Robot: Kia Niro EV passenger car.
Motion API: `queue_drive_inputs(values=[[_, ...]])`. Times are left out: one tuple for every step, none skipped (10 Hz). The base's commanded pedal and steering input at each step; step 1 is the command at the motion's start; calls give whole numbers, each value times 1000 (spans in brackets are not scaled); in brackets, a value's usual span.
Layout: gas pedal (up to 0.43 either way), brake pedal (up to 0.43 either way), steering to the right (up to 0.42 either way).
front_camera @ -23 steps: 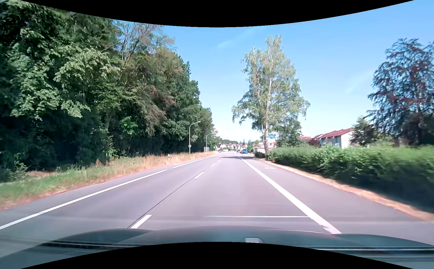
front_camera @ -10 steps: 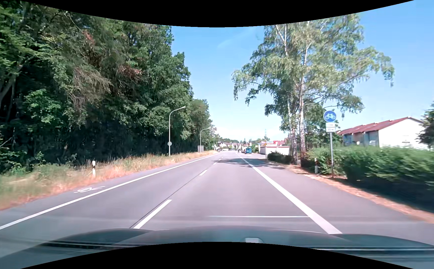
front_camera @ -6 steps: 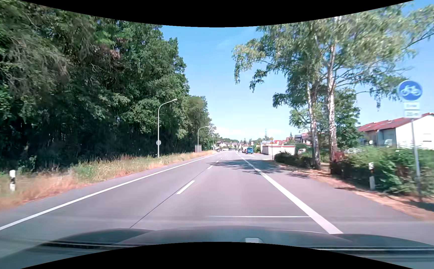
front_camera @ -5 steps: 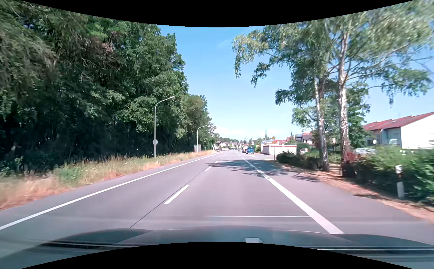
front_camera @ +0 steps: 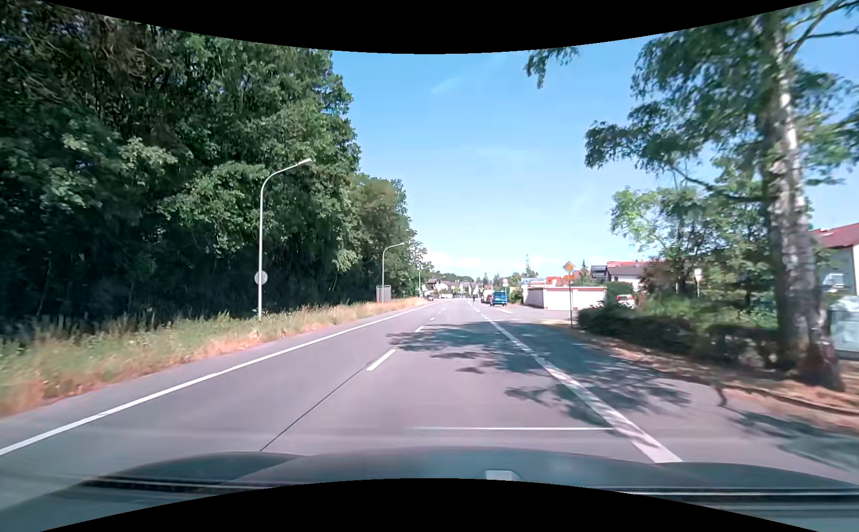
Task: Follow the waypoints while adhering to traffic rules and regulations
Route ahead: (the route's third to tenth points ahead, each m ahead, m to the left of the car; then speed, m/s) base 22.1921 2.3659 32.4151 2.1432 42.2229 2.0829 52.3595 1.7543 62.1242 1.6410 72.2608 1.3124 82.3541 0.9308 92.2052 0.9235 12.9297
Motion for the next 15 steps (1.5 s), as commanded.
queue_drive_inputs(values=[[39, 0, -4], [39, 0, -5], [39, 0, -5], [20, 0, -5], [8, 0, -5], [8, 0, -5], [0, 0, -4], [0, 0, -5], [0, 0, -4], [0, 0, -4], [0, 0, -4], [0, 0, -4], [0, 0, -4], [0, 0, -4], [0, 0, -4]])
